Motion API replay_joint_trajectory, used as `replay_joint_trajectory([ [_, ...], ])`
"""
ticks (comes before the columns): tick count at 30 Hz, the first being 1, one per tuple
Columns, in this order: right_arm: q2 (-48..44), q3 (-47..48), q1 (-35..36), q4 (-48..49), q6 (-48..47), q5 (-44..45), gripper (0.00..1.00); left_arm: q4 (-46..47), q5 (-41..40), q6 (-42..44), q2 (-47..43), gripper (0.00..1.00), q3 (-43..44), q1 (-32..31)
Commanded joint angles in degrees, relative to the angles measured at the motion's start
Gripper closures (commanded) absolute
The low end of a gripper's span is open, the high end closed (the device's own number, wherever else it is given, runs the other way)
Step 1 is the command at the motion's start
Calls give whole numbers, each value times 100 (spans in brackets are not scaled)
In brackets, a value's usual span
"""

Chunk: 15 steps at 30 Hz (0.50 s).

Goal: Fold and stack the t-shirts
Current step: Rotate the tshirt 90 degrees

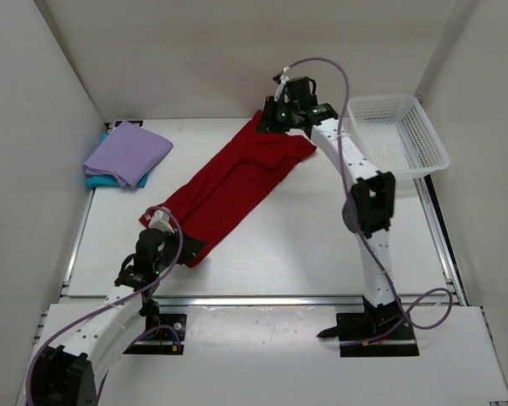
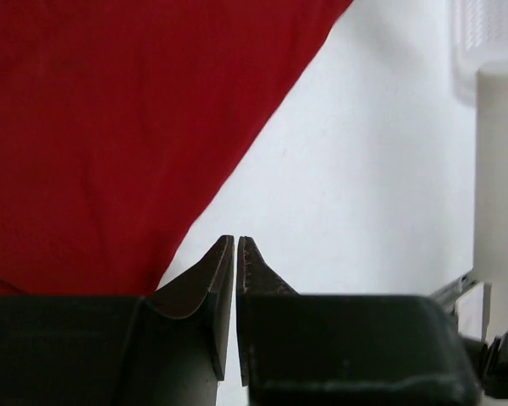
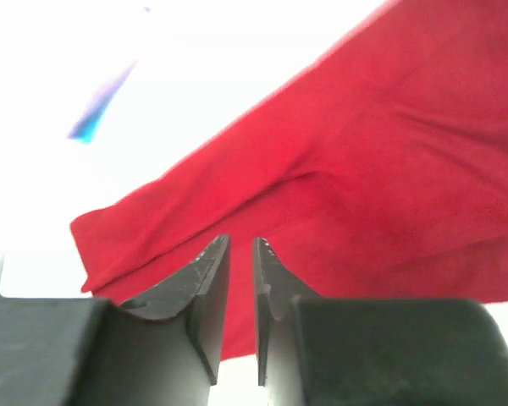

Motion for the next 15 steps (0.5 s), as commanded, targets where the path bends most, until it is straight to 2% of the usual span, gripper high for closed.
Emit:
replay_joint_trajectory([
  [1, -1888, -1057, 490, -675, -685, 535, 86, -54, -144, 11, 22, 82, -180, -247],
  [2, -2303, -2502, 596, -82, -642, 615, 88, 103, -109, 2, 22, 82, -189, -343],
  [3, -3230, -3239, 606, 820, -555, 563, 86, 157, -74, 37, 30, 81, -172, -405],
  [4, -4127, -4604, 467, 1490, -284, 519, 86, 131, -91, 72, 13, 81, -120, -449],
  [5, -4588, -5827, 309, 1801, -55, 388, 83, 70, -74, 150, 56, 81, -58, -458],
  [6, -5428, -6396, 281, 2509, 69, 404, 77, 52, 31, 221, 74, 81, 12, -458],
  [7, -6045, -7368, 255, 3004, 261, 422, 74, 43, -3, 265, 83, 81, 91, -467],
  [8, -6226, -8012, 411, 3174, 420, 492, 72, 43, 14, 300, 83, 81, 127, -449],
  [11, -6298, -8834, 1017, 3815, 981, 685, 67, -279, 93, 484, 92, 81, 485, -291],
  [13, -5660, -9047, 1429, 4674, 1405, 580, 63, -527, 128, 617, 5, 80, 688, -38],
  [15, -5026, -8838, 2001, 4985, 1608, 842, 61, -713, 234, 731, -258, 79, 847, 199],
])
